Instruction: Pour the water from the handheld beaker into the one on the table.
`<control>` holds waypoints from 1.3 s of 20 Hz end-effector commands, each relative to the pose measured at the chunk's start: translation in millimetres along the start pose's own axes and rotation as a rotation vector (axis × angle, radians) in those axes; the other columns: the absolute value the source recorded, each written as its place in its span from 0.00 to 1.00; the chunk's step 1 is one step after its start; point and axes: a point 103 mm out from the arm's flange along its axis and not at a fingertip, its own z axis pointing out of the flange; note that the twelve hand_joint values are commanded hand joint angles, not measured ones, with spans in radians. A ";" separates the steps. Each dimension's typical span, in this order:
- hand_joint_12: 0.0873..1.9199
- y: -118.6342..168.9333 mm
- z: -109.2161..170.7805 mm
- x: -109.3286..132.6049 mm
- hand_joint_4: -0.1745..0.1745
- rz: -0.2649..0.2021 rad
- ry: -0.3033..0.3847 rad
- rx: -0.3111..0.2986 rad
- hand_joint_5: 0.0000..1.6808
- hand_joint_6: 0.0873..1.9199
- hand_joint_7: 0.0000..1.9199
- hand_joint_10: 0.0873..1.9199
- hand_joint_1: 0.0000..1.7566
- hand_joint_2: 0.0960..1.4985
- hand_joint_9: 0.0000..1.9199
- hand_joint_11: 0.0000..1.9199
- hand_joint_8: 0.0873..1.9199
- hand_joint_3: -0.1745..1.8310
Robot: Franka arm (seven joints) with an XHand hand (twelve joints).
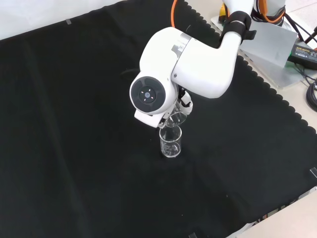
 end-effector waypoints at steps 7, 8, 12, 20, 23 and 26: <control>0.34 3.0 8.3 -5.8 0.90 -0.029 0.030 -0.035 0.94 0.00 1.00 0.00 0.67 0.34 0.93 0.76 0.00 0.43; 0.34 3.3 9.4 -6.8 0.90 -0.034 0.037 -0.043 0.94 0.00 1.00 0.00 0.67 0.34 0.93 0.76 0.00 0.43; 0.34 4.5 11.4 -7.7 0.91 -0.061 0.070 -0.081 0.94 0.00 1.00 0.00 0.67 0.34 0.93 0.76 0.00 0.43; 0.34 -8.3 33.3 -36.5 0.91 -0.068 0.124 -0.186 0.94 0.00 1.00 0.00 0.67 0.34 0.93 0.76 0.00 0.43; 0.34 -20.0 41.1 -52.8 0.92 -0.069 0.150 -0.248 0.95 0.00 1.00 0.00 0.67 0.34 0.93 0.76 0.00 0.43; 0.34 -24.5 46.4 -61.3 0.92 -0.063 0.164 -0.282 0.95 0.00 1.00 0.00 0.67 0.34 0.93 0.76 0.00 0.43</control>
